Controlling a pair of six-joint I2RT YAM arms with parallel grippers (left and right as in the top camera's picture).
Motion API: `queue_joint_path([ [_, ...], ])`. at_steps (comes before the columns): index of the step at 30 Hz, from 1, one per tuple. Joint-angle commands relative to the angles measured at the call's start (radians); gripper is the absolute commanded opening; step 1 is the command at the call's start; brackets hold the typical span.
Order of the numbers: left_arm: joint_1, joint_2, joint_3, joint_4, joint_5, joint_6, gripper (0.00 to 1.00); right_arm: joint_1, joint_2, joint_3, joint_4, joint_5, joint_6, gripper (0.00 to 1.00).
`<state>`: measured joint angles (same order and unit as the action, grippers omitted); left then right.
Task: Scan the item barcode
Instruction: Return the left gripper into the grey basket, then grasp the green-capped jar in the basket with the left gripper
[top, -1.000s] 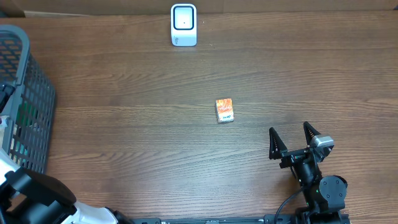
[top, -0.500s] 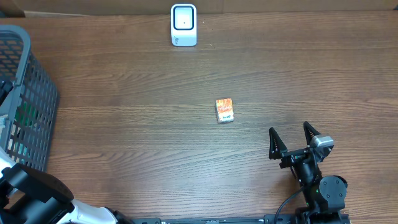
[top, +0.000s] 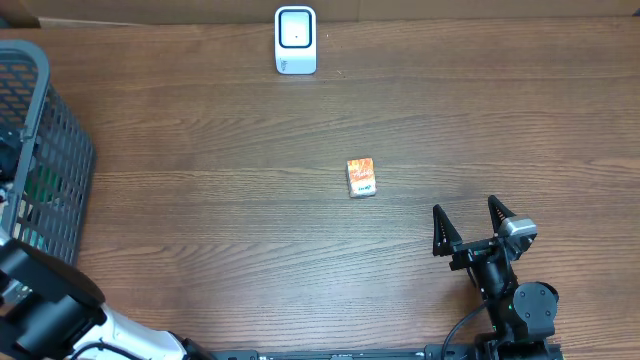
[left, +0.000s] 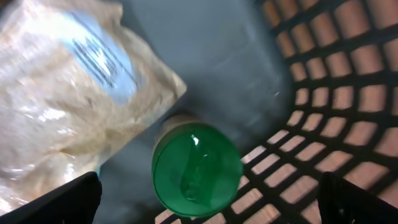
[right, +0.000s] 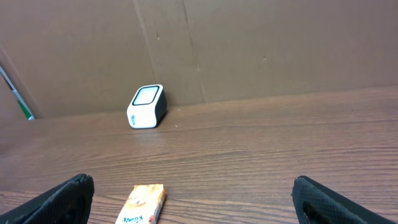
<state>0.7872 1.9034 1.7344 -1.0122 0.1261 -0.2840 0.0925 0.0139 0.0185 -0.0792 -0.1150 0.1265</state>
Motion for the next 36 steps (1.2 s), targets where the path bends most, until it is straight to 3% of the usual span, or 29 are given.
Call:
queue_joint_path([
  [1, -0.006, 0.047, -0.004, -0.021, 0.024, 0.022, 0.97, 0.002, -0.009, -0.01, 0.005, 0.01, -0.003, 1.0],
  [16, -0.007, 0.163, -0.004, -0.072, 0.02, 0.023, 0.88, 0.002, -0.009, -0.01, 0.004, 0.01, -0.003, 1.0],
  [21, -0.008, 0.171, -0.004, -0.069, 0.02, 0.023, 0.76, 0.002, -0.009, -0.01, 0.005, 0.01, -0.003, 1.0],
  [36, -0.009, 0.203, -0.005, -0.052, -0.004, 0.023, 0.8, 0.002, -0.009, -0.01, 0.005, 0.01, -0.003, 1.0],
])
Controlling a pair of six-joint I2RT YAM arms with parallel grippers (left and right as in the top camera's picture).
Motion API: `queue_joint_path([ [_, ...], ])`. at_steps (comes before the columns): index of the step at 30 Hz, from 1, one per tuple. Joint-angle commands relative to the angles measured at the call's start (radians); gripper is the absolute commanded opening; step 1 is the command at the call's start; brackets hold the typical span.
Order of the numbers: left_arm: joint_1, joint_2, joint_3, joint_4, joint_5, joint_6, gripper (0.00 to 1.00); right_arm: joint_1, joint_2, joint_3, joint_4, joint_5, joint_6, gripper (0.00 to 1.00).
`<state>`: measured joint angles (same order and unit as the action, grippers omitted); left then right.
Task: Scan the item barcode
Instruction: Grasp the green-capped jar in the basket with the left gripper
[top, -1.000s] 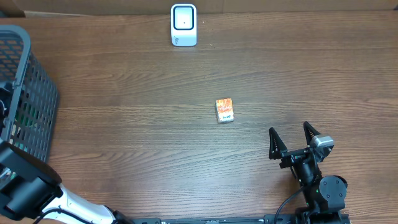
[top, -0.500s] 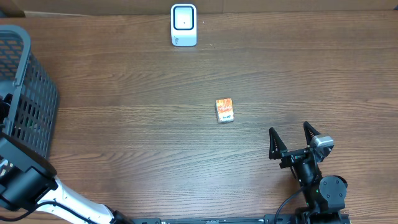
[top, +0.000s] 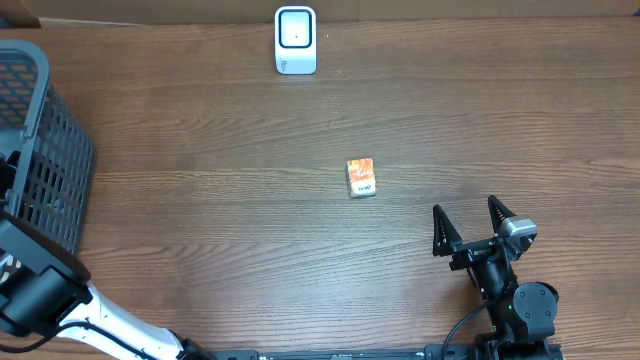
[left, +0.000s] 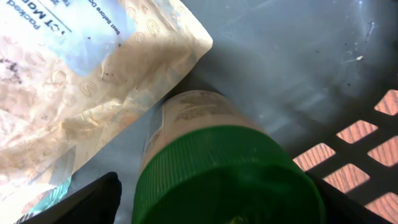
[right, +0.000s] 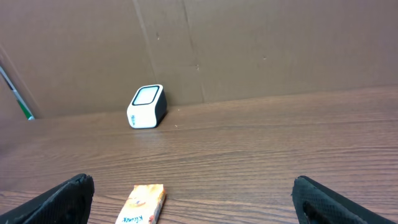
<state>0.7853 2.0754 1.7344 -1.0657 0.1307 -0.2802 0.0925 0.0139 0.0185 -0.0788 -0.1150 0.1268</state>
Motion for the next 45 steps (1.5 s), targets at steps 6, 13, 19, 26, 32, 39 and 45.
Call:
queue_joint_path([
  [6, -0.007, 0.035, -0.005, 0.008, -0.008, 0.019, 0.72, 0.002, -0.009, -0.01, 0.004, 0.01, -0.003, 1.0],
  [13, -0.007, 0.035, -0.005, 0.012, -0.006, 0.013, 0.49, 0.002, -0.009, -0.01, 0.004, 0.01, -0.003, 1.0],
  [19, -0.007, 0.034, 0.007, -0.013, 0.001, 0.009, 0.38, 0.002, -0.009, -0.01, 0.004, 0.01, -0.003, 1.0],
  [26, -0.007, 0.034, 0.15, -0.135, 0.001, 0.003, 0.38, 0.002, -0.009, -0.01, 0.004, 0.01, -0.003, 1.0],
  [32, -0.007, 0.034, 0.405, -0.318, 0.001, 0.003, 0.37, 0.002, -0.009, -0.01, 0.004, 0.01, -0.003, 1.0],
  [39, -0.008, 0.033, 0.8, -0.558, 0.019, -0.007, 0.36, 0.002, -0.009, -0.01, 0.004, 0.01, -0.003, 1.0],
  [45, -0.013, -0.046, 0.97, -0.623, 0.084, 0.035, 0.31, 0.002, -0.009, -0.01, 0.004, 0.01, -0.003, 1.0],
])
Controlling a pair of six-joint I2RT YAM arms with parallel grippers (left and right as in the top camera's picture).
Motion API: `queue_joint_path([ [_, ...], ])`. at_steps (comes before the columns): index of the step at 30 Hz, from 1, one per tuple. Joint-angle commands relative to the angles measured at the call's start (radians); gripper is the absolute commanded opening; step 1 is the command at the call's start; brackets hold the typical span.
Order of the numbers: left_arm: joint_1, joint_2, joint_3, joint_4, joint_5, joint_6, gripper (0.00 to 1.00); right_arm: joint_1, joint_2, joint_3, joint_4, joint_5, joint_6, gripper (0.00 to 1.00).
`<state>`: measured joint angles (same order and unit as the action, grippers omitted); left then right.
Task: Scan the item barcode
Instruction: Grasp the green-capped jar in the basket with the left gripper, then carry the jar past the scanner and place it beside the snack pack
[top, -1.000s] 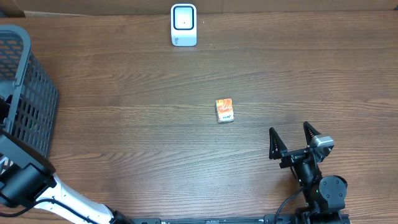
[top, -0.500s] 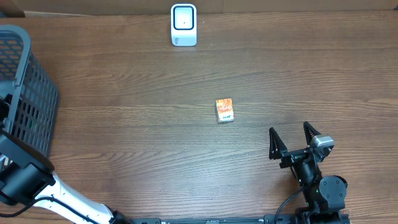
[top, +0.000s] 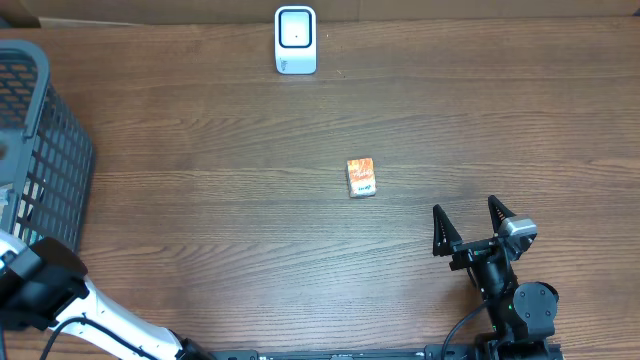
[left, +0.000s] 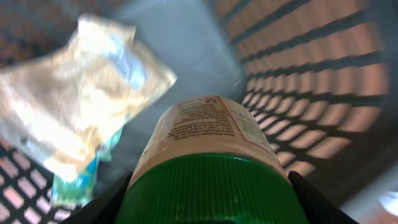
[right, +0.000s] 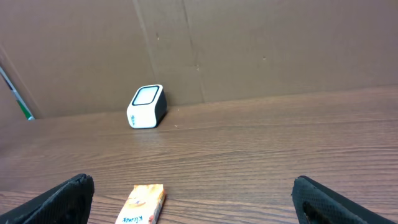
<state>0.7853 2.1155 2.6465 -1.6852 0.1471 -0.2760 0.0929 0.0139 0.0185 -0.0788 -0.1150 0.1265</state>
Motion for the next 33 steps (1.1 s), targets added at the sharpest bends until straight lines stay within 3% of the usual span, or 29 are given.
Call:
queue_joint_path([
  [1, -0.014, -0.115, 0.058, 0.008, 0.071, 0.018, 0.31, 0.002, -0.009, -0.01, 0.004, 0.01, -0.003, 1.0],
  [8, -0.035, -0.293, 0.059, 0.009, 0.232, 0.017, 0.31, 0.002, -0.009, -0.01, 0.004, 0.01, -0.003, 1.0],
  [11, -0.096, -0.338, 0.054, -0.005, 0.302, 0.114, 0.31, 0.002, -0.009, -0.01, 0.004, 0.01, -0.003, 1.0],
  [21, -0.537, -0.389, -0.035, -0.005, 0.309, 0.172, 0.32, 0.002, -0.009, -0.01, 0.004, 0.01, -0.003, 1.0],
  [29, -0.874, -0.382, -0.347, 0.004, 0.145, 0.172, 0.32, 0.002, -0.009, -0.01, 0.004, 0.01, -0.003, 1.0],
  [33, -0.995, -0.372, -0.547, 0.089, 0.088, 0.164, 0.31, 0.002, -0.009, -0.01, 0.004, 0.01, -0.003, 1.0],
])
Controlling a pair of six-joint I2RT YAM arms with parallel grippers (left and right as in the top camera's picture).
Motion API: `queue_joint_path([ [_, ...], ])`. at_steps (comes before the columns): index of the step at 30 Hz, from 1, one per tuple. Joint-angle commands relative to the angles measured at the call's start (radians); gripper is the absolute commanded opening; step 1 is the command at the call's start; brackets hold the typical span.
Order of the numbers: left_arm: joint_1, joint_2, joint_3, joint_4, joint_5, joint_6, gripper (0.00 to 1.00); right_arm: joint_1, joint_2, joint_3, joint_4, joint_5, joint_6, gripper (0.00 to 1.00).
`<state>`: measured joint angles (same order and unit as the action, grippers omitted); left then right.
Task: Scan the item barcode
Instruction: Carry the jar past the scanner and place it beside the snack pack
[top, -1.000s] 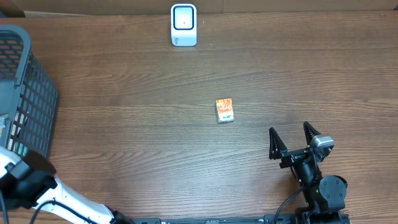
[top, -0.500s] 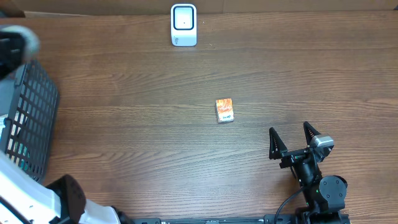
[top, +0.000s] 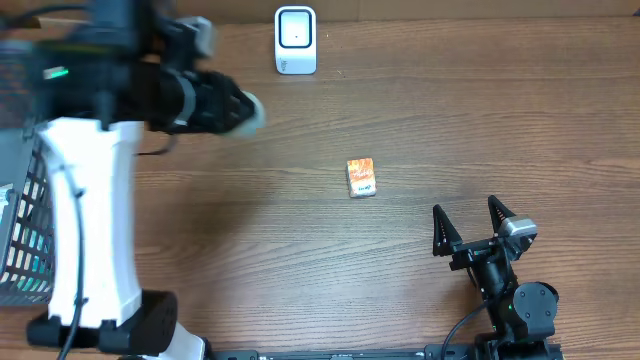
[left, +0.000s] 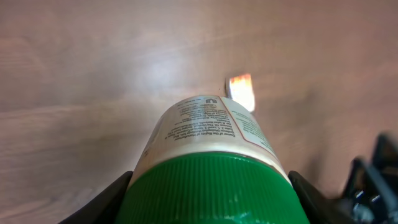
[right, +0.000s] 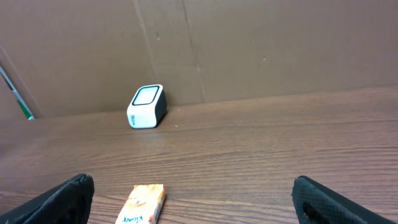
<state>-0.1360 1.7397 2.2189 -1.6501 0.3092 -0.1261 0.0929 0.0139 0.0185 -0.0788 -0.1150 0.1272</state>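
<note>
A cream bottle (left: 211, 124) with a green ribbed cap (left: 208, 193) fills the left wrist view, and my left gripper (left: 211, 202) is shut on it at the cap. In the overhead view that gripper (top: 215, 103) is blurred, held above the table's far left part, with the bottle's end (top: 247, 108) pointing right. The white barcode scanner (top: 295, 40) stands at the far edge, up and to the right of the bottle. My right gripper (top: 478, 228) rests open at the near right, nothing between its fingers (right: 68, 199).
A small orange box (top: 361, 177) lies mid-table, seen past the bottle (left: 241, 90) and in front of the right gripper (right: 143, 204). A dark mesh basket (top: 25, 250) holding a packet stands at the left edge. A cardboard wall (right: 249, 43) rises behind the scanner.
My left gripper, still shut on the bottle, was inside the basket and is now out over the table to the left of the scanner. The right arm has not moved.
My left gripper was open above a green-capped bottle lying beside a packet in the basket. Then it was down around the cap. Then it held the bottle above the basket floor. Now the bottle is out over the table.
</note>
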Motion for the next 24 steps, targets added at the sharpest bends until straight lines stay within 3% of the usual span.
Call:
queue_joint_path([
  [1, -0.099, 0.006, -0.175, 0.092, -0.086, 0.004, 0.32, 0.002, -0.009, -0.01, 0.004, 0.01, -0.003, 1.0],
  [6, -0.175, 0.006, -0.43, 0.293, -0.111, -0.056, 0.39, 0.002, -0.009, -0.01, 0.004, 0.01, -0.003, 1.0],
  [14, -0.221, 0.006, -0.765, 0.617, -0.118, -0.122, 0.38, 0.002, -0.009, -0.01, 0.004, 0.01, -0.003, 1.0],
  [24, -0.303, 0.013, -0.946, 0.919, -0.192, -0.2, 0.41, 0.002, -0.009, -0.01, 0.004, 0.01, -0.003, 1.0],
])
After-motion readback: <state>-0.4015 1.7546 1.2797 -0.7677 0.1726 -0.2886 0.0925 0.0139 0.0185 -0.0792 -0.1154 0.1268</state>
